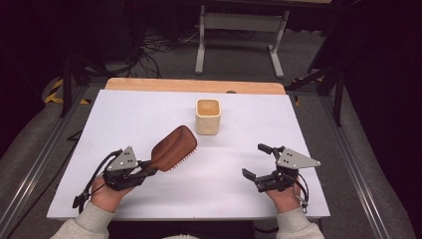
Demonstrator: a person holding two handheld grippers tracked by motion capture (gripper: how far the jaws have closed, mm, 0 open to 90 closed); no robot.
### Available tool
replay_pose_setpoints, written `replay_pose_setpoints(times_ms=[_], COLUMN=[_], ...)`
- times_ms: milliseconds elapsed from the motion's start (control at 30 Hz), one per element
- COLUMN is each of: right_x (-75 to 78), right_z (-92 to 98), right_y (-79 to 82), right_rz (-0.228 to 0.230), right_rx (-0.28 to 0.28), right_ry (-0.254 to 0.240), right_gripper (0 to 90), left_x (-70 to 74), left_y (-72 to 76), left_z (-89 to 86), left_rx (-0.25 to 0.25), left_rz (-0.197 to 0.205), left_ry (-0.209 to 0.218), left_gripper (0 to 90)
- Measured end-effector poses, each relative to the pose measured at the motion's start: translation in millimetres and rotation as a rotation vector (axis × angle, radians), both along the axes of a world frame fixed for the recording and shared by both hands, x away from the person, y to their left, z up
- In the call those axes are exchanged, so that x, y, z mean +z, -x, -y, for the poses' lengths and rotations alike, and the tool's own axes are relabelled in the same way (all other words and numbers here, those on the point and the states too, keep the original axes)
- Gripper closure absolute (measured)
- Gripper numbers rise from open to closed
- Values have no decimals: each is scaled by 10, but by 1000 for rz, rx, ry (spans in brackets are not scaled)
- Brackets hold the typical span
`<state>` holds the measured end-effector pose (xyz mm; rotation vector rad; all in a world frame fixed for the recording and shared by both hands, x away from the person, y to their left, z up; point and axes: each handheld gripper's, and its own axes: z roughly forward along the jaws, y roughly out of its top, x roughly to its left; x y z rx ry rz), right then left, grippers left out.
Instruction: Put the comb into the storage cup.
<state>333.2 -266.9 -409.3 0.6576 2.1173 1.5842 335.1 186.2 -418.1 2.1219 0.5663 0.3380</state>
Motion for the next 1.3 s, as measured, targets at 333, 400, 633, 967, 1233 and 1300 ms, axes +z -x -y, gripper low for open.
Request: replay_pose_setpoints(times_ms=[333,400,633,967,1233,1300], right_x=[55,57,114,187,264,295], right_z=[-112,-125,-246,-403,-552,-610], right_y=[-28,-32,-61,-128,-206,-240], right_rz=[-18,-20,-23,-35,-76,-97], right_rx=[30,33,67,105,129,140], right_ry=[32,31,37,46,57,66], right_gripper=[34,34,34,28,8,3], left_x=[-63,-69,-114,-177,-177,-174], left_y=[-11,-16,-30,-56,-54,-54], left_z=[121,133,246,382,382,379], left_rx=[-10,-13,-10,-7,3,7], left_rz=[59,56,76,85,89,91], left_ry=[121,128,169,152,135,133], left_gripper=[725,725,725,725,724,724])
